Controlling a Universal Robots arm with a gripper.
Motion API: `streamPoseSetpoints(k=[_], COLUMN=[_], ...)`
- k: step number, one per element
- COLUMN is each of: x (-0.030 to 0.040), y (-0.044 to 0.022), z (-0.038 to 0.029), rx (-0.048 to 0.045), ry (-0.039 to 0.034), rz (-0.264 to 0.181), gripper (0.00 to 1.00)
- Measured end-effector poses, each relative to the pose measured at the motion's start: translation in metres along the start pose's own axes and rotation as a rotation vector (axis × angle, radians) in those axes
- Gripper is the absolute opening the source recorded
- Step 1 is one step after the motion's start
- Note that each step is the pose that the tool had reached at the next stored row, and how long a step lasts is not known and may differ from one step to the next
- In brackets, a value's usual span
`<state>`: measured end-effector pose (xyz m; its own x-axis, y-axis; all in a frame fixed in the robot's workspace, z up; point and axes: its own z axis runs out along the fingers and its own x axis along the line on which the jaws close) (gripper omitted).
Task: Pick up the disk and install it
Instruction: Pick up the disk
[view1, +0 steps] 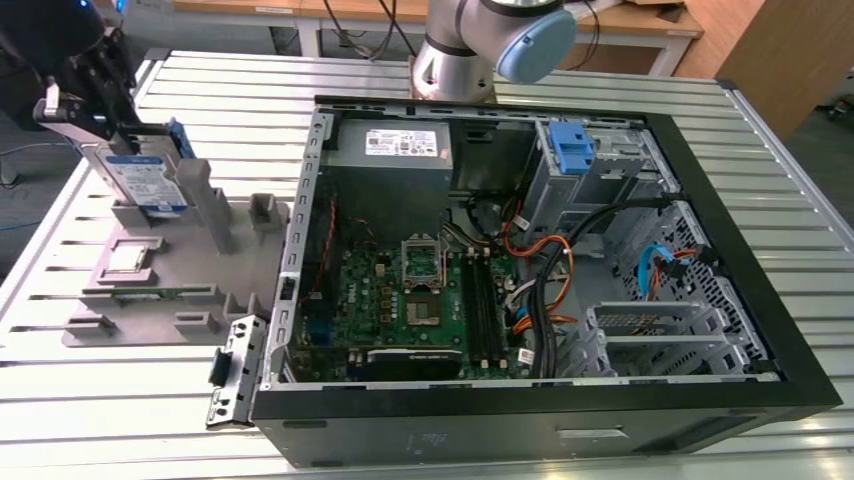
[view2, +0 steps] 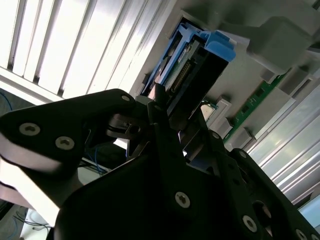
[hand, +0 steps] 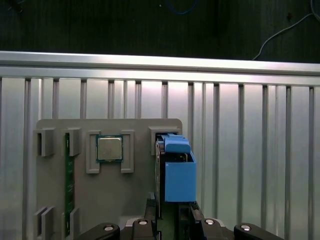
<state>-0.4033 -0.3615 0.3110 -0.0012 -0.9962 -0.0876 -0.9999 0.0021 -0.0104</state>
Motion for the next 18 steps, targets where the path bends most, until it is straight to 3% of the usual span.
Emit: streamPoseSetpoints(k=[4,18], x=[-0.0002,-0.0003], y=[-0.0002,-0.0002], z=[-0.0019,-0.0024], rx=[-0.0001,-0.0003], ry=[0.0042,0.0089], rz=[0.000,0.000], gripper=[0.35,0.35])
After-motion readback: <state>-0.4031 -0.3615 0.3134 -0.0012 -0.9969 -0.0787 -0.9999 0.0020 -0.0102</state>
